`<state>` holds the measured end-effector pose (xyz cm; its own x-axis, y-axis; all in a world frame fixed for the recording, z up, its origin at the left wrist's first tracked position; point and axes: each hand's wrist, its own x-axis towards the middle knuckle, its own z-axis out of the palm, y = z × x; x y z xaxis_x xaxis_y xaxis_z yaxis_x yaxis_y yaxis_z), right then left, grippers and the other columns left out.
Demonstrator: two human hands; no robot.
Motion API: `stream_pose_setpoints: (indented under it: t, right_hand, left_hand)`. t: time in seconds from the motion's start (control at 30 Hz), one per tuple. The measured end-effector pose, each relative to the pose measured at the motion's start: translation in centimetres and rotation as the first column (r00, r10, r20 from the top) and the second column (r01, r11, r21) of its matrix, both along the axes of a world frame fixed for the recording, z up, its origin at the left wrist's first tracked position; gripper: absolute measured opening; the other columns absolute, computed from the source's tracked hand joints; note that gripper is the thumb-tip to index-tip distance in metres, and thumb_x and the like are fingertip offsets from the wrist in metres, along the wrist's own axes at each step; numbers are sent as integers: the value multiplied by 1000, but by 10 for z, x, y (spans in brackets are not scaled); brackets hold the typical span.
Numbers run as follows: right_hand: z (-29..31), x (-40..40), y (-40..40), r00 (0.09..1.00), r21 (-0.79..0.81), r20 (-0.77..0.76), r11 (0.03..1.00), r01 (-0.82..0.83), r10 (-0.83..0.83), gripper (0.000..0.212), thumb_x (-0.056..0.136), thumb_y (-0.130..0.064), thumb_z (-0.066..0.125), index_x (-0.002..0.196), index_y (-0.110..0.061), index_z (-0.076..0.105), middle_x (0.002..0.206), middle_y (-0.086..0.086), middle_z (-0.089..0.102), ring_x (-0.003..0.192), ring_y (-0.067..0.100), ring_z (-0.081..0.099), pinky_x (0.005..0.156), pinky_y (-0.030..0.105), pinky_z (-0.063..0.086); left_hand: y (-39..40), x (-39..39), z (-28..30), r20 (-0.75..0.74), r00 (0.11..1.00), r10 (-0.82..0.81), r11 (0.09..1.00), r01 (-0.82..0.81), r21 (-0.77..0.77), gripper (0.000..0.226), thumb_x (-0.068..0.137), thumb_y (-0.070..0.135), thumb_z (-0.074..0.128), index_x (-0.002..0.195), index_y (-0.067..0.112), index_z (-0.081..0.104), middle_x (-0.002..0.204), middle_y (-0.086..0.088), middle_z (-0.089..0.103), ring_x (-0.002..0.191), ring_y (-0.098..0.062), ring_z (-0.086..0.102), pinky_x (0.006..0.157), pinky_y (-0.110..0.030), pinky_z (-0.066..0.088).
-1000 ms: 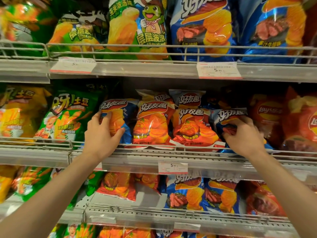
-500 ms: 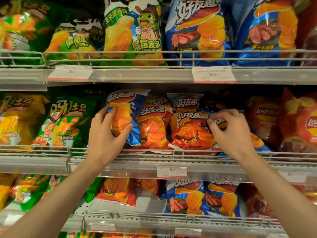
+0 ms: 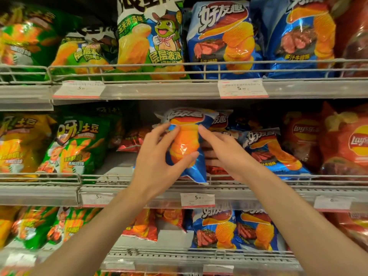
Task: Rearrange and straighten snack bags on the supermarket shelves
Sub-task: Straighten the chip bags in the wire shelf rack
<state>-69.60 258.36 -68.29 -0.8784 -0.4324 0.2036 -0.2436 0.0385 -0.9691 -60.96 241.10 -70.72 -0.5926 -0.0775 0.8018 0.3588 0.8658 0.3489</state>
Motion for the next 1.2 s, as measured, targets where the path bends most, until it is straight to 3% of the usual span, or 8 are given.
stream_pose_setpoints:
  t: [0.17, 0.3, 0.43, 0.6, 0.8, 0.9, 1.03, 1.2]
  right_hand:
    - [-3, -15, 28, 992, -174, 46, 977, 124, -118, 37, 92, -31, 74, 124, -14, 65, 110, 2, 78, 96, 15, 75, 82, 34, 58]
    - [2, -29, 65, 968, -251, 43, 935, 251, -249, 31, 93, -30, 72, 116, -10, 68, 94, -1, 77, 81, 13, 72, 71, 30, 53]
    - [2, -37, 101, 910, -257, 73, 873, 414, -409, 19, 92, -31, 68, 82, -14, 70, 57, -8, 67, 49, 7, 61, 53, 26, 46]
    - [-11, -41, 127, 871, -236, 192, 840, 489, -453, 25, 91, -39, 63, 75, -20, 57, 46, -10, 58, 43, 12, 54, 50, 27, 44]
    - [-15, -39, 131, 891, -278, 230, 850, 447, -392, 29, 95, -37, 60, 70, -22, 53, 46, -10, 53, 42, 10, 49, 50, 26, 44]
    - [-18, -38, 132, 891, -283, 203, 847, 450, -406, 34, 96, -36, 58, 67, -21, 51, 46, -10, 51, 40, 10, 49, 47, 24, 44]
    - [-18, -37, 133, 894, -280, 215, 852, 443, -394, 26, 95, -39, 58, 80, -18, 60, 63, -3, 63, 60, 16, 63, 71, 37, 51]
    - [-19, -37, 135, 900, -304, 182, 848, 435, -396, 36, 100, -34, 52, 67, -21, 46, 41, -12, 48, 32, 4, 45, 38, 21, 38]
  left_hand:
    - [11, -9, 6, 86, 960, -266, 924, 229, 307, 46, 103, 50, 50, 144, 30, 55, 133, 14, 60, 122, 0, 57, 101, -31, 50]
    - [20, -30, 4, 128, 984, -120, 916, 60, 396, 32, 107, 33, 46, 135, 22, 60, 127, 7, 64, 119, -12, 60, 105, -35, 48]
    - [40, -51, -2, 460, 881, -112, 972, 1, 234, 42, 105, 30, 50, 143, 14, 52, 136, -7, 64, 121, -22, 61, 103, -34, 47]
    - [59, -65, 0, 559, 795, 235, 971, -170, -167, 59, 100, 61, 41, 126, 13, 62, 123, -13, 68, 114, -36, 61, 92, -45, 52]
    - [64, -78, -1, 577, 797, 178, 984, -157, -87, 47, 98, 57, 52, 74, 17, 51, 84, -8, 61, 98, -37, 62, 78, -44, 51]
    - [66, -76, -5, 532, 837, 127, 990, -143, -12, 41, 98, 52, 57, 86, 13, 61, 87, -10, 66, 97, -36, 64, 83, -47, 54]
    - [74, -74, -6, 468, 883, 38, 987, -106, 118, 49, 99, 48, 58, 133, 13, 55, 120, -9, 65, 112, -30, 63, 96, -46, 53]
    - [75, -75, -7, 377, 920, -104, 962, -3, 273, 49, 100, 41, 62, 141, 17, 48, 124, -3, 66, 108, -19, 65, 92, -40, 56]
